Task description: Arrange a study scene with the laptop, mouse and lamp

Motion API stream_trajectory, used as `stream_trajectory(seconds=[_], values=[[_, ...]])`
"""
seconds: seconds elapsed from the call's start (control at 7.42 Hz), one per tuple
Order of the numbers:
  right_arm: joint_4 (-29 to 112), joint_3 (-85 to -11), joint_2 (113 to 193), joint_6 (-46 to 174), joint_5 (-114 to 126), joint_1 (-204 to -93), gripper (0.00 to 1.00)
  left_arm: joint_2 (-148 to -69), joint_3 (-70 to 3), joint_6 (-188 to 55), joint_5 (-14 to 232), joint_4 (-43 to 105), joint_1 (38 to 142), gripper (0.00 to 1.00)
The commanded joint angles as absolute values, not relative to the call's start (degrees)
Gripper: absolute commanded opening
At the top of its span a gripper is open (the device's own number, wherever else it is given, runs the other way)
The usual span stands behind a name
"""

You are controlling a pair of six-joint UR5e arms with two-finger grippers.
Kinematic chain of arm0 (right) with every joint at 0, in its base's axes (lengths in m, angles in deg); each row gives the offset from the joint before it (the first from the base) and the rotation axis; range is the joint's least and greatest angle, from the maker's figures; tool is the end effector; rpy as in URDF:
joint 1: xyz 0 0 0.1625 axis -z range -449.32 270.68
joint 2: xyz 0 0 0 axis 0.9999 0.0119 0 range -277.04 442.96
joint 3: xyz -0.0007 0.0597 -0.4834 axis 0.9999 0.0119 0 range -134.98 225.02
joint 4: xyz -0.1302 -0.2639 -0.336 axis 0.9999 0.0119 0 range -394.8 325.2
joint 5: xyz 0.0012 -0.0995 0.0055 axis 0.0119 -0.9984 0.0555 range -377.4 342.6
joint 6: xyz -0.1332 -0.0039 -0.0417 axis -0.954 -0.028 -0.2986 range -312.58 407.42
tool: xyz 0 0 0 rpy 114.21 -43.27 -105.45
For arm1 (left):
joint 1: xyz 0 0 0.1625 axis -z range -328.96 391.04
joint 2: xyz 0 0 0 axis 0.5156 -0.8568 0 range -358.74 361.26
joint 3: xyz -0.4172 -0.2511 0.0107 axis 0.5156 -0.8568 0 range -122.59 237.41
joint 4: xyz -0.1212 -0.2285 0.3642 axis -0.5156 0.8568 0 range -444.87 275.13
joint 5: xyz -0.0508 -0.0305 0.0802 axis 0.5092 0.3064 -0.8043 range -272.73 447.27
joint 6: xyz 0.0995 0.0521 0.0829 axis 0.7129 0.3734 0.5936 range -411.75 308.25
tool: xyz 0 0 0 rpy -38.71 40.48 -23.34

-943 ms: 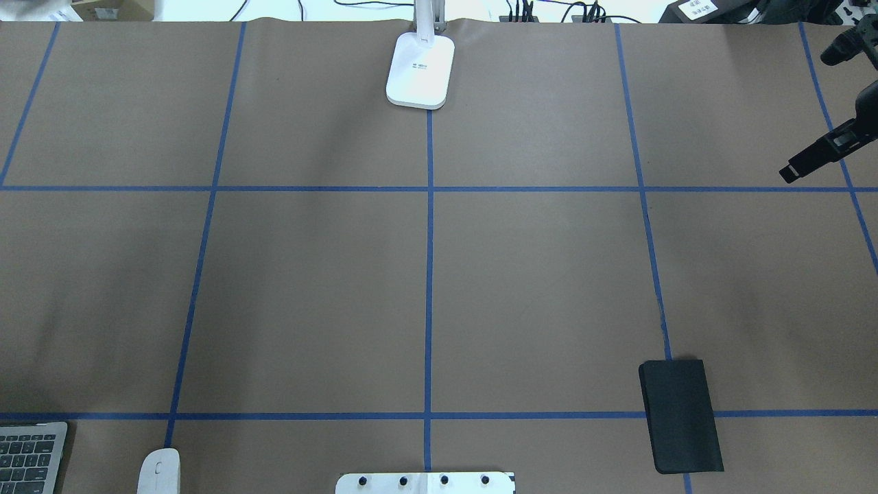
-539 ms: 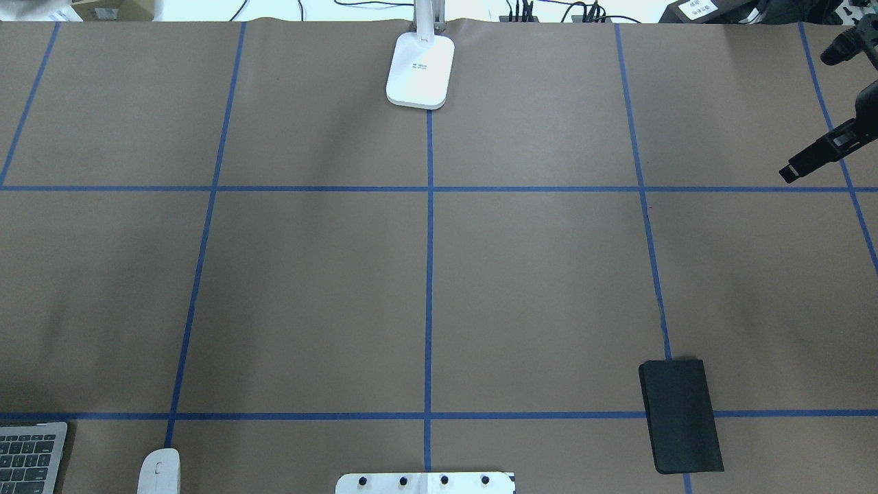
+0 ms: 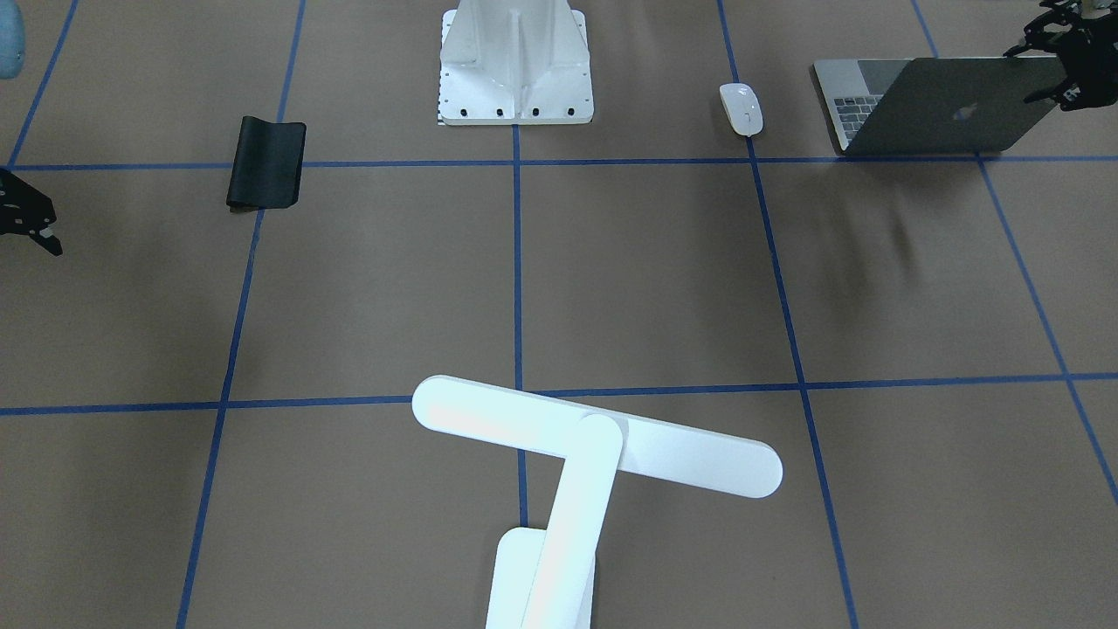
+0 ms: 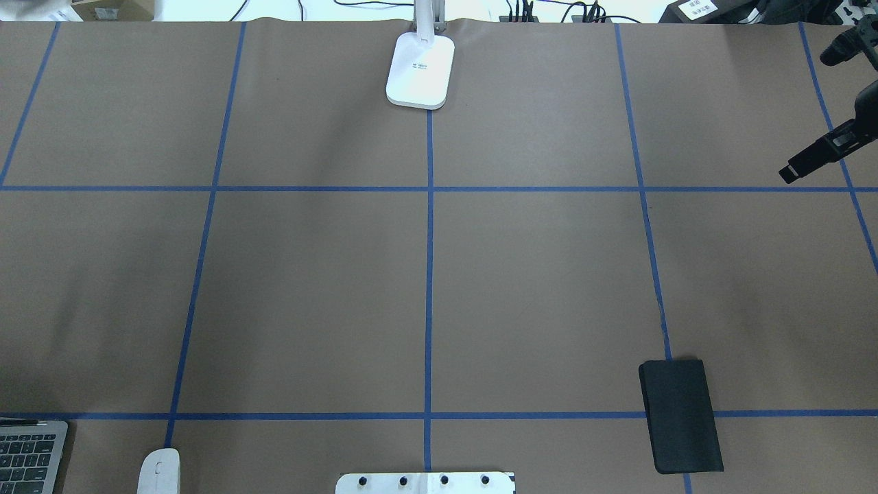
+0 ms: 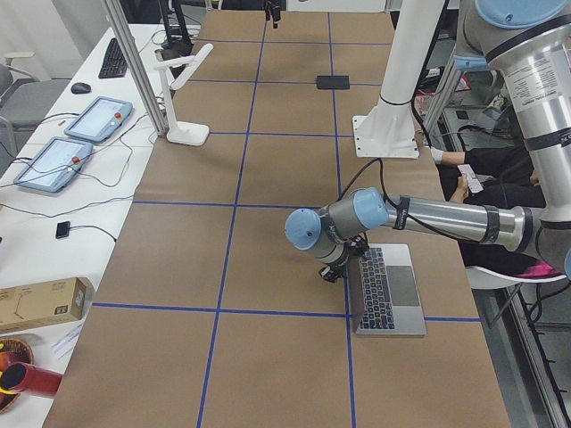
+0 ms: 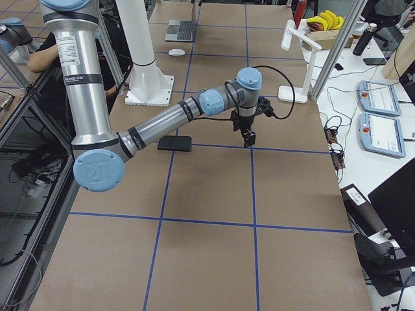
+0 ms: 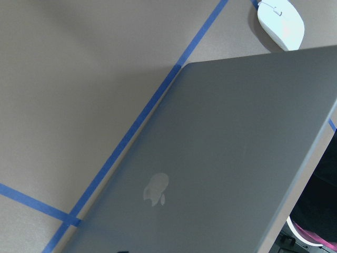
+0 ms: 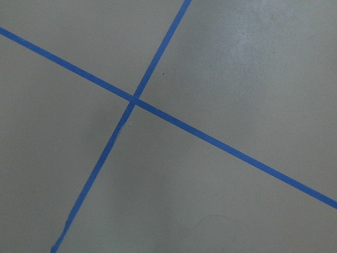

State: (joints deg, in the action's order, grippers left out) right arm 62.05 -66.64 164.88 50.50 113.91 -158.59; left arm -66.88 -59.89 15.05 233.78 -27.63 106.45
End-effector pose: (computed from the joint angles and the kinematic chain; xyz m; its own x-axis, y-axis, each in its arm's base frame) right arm -0.1637 -0.5488 0.4912 0.6282 -0.4591 0.6281 0.2928 0.8875 0.3558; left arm 0.0584 -0.2910 0.6883 0.0426 0.6992 -0.7137 -0.6677 0.5513 0.5003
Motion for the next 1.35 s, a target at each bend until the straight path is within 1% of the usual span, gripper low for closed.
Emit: stream_trajectory(seconds=[0.0,0.4,0.81,0.94,1.21], values=[[62.1,-66.6,164.8,50.5,113.9,-158.6,1.00,-68.0,-59.8,15.2,233.1,-25.6,106.4,0.65],[62.1,-66.5,164.7,50.5,113.6,-158.6,1.00,-69.3,-59.8,17.9,231.4,-21.6,106.4,0.64],[62.1,-66.4,164.7,50.5,113.7,-158.7,1.00,-69.7,-59.6,21.3,230.5,-21.6,105.2,0.58],[62.1,-66.4,164.7,50.5,113.6,-158.7,1.00,-69.8,-59.7,22.2,229.3,-21.6,105.2,0.57],[62.1,-66.4,164.9,50.5,113.6,-158.7,1.00,-69.7,-59.7,24.2,229.2,-21.6,105.0,0.51]])
